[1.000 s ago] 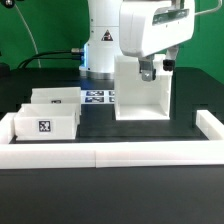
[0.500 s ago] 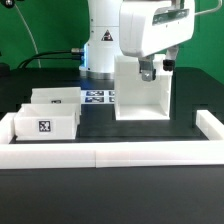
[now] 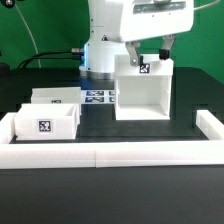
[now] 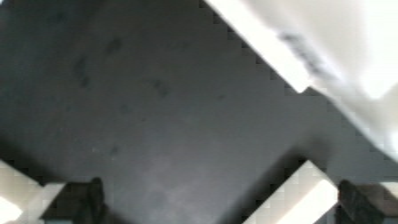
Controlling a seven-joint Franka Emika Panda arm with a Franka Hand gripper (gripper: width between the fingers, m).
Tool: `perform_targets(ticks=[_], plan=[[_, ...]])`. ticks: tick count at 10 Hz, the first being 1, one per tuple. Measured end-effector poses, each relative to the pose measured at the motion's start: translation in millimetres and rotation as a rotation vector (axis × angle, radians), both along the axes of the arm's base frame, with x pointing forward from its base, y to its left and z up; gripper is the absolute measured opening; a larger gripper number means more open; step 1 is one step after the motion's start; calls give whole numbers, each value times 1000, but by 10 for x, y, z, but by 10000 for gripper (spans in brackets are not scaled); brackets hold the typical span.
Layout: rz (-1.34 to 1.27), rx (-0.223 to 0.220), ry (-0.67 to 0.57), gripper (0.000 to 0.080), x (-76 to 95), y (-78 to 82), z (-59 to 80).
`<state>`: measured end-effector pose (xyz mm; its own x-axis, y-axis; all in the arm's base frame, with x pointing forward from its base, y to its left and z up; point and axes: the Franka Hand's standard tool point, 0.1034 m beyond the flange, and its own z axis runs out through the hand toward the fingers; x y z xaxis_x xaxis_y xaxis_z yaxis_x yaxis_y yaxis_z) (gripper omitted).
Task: Assemble drawer
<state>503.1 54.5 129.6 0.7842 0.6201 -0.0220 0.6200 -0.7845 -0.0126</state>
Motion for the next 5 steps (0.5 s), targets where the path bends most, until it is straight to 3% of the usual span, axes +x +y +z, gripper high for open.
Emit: perform_targets(ticks=[2,5], plan=[[-116,-14,9,650,-208,82,102],[-110,-14,6,650,-212,90,115]])
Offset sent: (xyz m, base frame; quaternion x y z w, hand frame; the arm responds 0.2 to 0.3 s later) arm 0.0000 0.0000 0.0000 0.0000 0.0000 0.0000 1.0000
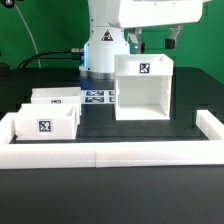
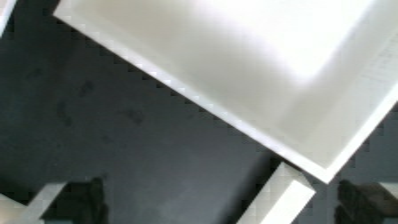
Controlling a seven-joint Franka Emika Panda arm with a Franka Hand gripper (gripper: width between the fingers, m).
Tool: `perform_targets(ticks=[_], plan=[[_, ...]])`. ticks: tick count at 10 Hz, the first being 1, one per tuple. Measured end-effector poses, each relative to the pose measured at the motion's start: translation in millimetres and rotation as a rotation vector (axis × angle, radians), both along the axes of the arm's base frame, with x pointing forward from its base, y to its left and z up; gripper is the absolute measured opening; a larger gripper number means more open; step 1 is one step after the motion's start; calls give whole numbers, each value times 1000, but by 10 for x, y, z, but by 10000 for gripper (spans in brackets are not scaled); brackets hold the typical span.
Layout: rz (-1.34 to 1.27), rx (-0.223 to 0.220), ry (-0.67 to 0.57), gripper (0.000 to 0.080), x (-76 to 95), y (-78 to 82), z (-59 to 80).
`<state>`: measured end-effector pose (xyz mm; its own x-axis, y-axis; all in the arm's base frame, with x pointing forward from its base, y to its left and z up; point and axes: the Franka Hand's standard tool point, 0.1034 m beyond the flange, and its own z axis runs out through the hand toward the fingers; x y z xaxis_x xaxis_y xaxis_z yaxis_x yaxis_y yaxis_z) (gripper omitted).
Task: Assemble drawer
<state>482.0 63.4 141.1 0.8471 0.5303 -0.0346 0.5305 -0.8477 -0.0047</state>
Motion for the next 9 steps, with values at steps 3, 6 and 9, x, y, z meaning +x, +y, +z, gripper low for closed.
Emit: perform_targets(ticks=[3,6,9], plan=[[-28,2,-5,650,-11,-1,5],[-338,-7,-21,650,-346,55,13],[-472,-10,8,650,-549,195,-93]])
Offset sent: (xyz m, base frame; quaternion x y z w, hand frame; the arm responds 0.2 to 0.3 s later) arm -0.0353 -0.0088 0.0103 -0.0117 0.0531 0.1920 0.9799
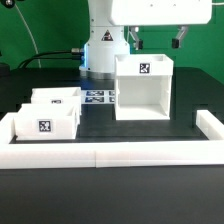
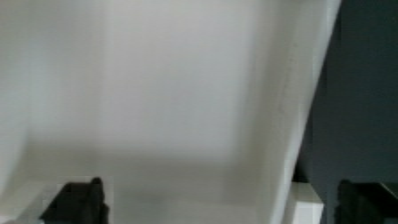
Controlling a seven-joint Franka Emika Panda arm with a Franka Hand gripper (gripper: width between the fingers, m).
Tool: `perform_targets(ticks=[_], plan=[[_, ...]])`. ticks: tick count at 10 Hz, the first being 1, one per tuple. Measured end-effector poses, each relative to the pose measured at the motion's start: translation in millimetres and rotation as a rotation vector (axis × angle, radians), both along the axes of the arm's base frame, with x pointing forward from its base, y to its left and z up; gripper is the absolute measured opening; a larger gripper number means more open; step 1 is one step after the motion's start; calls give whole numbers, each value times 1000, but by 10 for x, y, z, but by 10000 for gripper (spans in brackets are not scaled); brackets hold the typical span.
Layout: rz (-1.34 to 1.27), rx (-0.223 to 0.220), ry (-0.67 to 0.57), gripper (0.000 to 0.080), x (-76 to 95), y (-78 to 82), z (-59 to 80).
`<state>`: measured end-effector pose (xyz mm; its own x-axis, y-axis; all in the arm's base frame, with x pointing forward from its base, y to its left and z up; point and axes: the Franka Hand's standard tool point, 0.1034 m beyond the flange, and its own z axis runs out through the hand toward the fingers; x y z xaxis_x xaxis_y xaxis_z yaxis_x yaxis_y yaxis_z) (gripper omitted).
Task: Assemble drawer
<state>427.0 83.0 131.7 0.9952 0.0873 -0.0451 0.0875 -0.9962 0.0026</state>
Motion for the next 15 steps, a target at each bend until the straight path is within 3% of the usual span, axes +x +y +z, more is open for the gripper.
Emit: perform_targets(ticks=[4,7,10,11,12,15], plan=[[-71,-1,17,650,-199,161,-260],[-75,-2,25,650,-203,175,-291],[-74,-2,27,241,-205,174,-299],[-74,-2,27,241,-205,175,-300],[-74,-2,27,71,-205,175,-300],[-73,-1,27,37,-205,175,-300]])
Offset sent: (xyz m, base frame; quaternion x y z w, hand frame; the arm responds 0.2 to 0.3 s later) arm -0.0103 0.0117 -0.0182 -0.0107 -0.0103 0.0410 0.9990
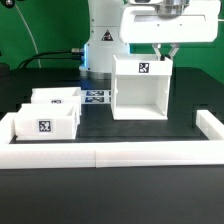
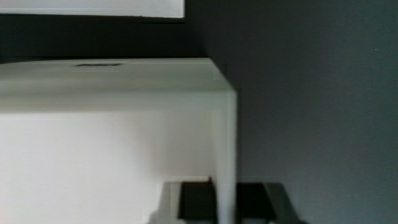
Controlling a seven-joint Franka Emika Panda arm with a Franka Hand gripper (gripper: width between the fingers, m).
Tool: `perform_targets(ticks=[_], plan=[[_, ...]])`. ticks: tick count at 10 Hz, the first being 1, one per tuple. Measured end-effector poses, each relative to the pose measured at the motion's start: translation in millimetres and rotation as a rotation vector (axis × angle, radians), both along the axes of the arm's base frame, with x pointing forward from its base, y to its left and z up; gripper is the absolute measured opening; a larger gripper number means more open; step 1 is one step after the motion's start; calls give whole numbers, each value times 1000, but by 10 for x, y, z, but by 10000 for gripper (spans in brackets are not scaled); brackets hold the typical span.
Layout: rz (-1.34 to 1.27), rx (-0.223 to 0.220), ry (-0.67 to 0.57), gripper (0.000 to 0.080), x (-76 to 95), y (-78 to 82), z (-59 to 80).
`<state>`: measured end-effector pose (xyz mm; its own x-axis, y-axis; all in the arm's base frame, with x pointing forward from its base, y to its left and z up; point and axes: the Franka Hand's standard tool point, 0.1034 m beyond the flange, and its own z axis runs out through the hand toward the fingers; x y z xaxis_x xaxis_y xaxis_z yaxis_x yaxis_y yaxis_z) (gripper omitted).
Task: Assemble drawer
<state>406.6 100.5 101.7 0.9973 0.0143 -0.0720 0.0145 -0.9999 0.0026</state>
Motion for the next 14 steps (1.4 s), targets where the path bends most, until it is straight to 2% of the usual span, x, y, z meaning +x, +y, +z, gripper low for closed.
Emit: perform_targets(ticks=[5,14], plan=[[6,1,1,37,14,-4,-2],[22,52,-86,37,1221,14,11]])
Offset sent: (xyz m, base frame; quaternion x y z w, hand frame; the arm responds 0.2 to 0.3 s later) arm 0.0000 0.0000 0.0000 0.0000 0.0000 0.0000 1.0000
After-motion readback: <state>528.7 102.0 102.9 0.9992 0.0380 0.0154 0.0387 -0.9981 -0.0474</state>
